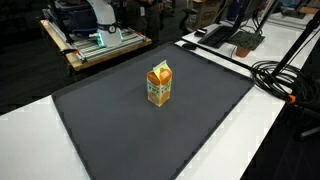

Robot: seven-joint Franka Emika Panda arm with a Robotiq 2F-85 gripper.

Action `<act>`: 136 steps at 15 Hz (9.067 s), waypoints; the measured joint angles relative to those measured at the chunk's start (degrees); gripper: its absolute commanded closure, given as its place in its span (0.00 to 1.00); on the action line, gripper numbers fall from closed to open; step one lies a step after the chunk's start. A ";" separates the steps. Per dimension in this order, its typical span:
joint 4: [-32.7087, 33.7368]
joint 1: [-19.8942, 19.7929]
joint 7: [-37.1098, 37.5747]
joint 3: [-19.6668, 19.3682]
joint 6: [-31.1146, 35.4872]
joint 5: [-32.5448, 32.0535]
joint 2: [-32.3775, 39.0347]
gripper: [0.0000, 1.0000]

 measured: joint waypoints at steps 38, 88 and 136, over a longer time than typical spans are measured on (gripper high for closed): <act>34.91 11.35 5.33 8.14 -27.99 -45.74 72.64 0.00; 51.26 10.30 -9.46 3.34 -31.69 -61.39 92.63 0.00; 48.19 9.02 -14.73 3.99 -33.61 -61.38 87.11 0.23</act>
